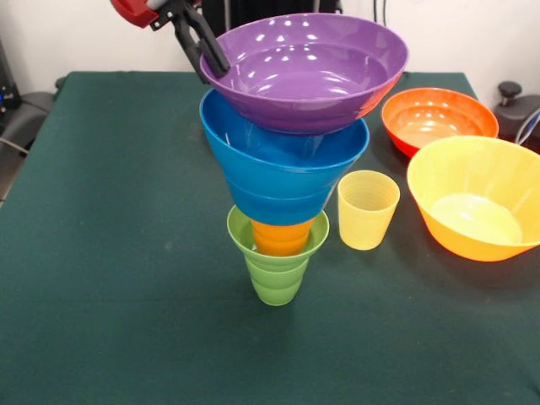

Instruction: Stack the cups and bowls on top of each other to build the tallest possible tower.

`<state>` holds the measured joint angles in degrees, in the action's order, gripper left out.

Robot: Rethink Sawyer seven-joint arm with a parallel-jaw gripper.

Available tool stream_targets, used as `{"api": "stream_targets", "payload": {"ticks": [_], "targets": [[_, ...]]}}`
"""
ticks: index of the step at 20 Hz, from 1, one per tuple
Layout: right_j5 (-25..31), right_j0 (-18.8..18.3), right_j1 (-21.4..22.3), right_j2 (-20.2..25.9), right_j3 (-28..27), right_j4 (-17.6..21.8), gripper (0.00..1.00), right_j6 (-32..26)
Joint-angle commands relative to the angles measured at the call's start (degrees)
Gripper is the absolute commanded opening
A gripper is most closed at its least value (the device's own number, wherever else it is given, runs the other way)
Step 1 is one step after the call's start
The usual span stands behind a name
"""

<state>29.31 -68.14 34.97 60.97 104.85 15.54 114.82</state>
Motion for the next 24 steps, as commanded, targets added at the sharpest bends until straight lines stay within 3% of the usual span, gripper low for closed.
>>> {"api": "stream_targets", "payload": {"ticks": [1,8,17,24], "targets": [[-4.76,-0.34,-0.83,1.01,3.88,1.31,0.00,-0.03],[-6.36,-1.34,-0.37,0.80,6.03,2.33,0.00,-0.26],[-4.56,1.18,-1.63,-1.27,1.02,2.46,0.00,-2.20],[-6.28,2.35,-2.35,-2.52,0.40,3.60,0.00,-2.01]]}}
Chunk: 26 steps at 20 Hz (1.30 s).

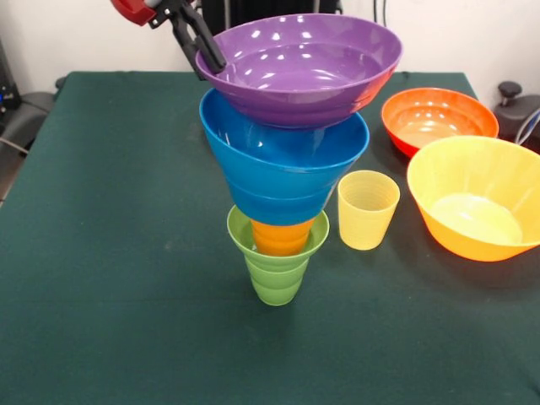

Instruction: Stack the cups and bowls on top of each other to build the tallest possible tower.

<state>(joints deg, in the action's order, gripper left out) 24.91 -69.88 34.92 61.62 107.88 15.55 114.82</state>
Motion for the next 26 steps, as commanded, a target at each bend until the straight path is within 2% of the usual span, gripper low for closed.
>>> {"api": "stream_targets", "payload": {"ticks": [1,10,26], "targets": [[-1.83,4.31,-2.63,-3.37,-3.16,3.64,0.00,-2.20],[-0.92,4.38,-3.05,-3.81,-4.63,3.70,0.00,-3.17],[-5.10,2.99,-0.21,-3.74,1.81,6.35,0.00,-0.85]]}}
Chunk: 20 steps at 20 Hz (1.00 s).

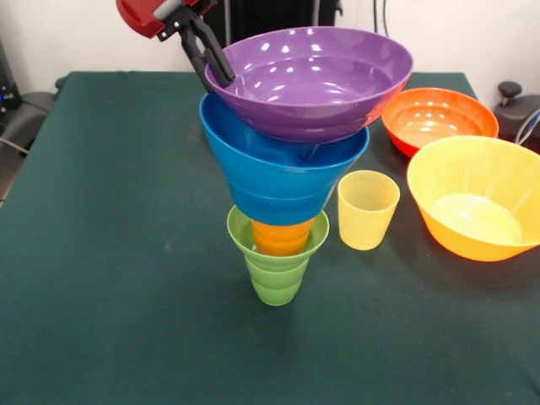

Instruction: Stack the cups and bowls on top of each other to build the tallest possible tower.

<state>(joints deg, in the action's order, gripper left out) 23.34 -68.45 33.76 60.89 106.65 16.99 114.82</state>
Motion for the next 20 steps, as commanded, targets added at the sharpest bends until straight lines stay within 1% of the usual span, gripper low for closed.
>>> {"api": "stream_targets", "payload": {"ticks": [1,2,3,5,9,12,16,20], "targets": [[-3.65,1.37,1.09,-2.95,3.31,5.13,0.00,-0.79],[-3.78,1.18,1.23,-2.88,3.58,5.34,0.00,-0.72],[-3.31,1.49,0.59,-3.29,2.42,5.59,0.00,-1.30],[-2.94,1.78,0.63,-3.49,1.75,5.83,0.00,-1.47],[-2.64,1.81,0.66,-3.52,1.34,6.43,0.00,-1.44],[-3.22,1.75,1.05,-3.45,2.16,6.93,0.00,-0.84],[-2.99,1.95,1.61,-3.22,2.28,6.84,0.00,-0.26],[-1.91,2.68,1.01,-3.43,0.64,6.52,0.00,-0.54]]}}
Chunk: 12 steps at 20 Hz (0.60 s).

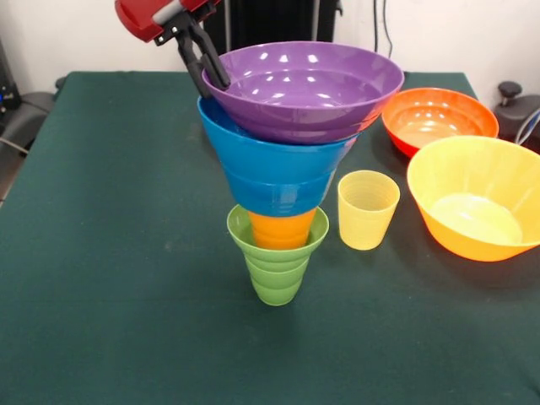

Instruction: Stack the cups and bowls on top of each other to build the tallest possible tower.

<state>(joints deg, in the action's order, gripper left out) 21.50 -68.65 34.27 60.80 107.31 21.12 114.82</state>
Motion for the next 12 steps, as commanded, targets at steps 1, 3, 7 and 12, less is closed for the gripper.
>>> {"api": "stream_targets", "payload": {"ticks": [1,3,7,12], "targets": [[0.27,2.95,0.15,-3.38,-0.54,2.25,0.00,-0.77],[0.77,3.06,-0.37,-3.47,-1.38,2.17,0.00,-1.17],[3.02,3.68,-2.07,-3.95,-5.00,1.56,0.00,-2.71],[3.26,3.90,-2.82,-4.38,-5.78,1.59,0.00,-2.83]]}}
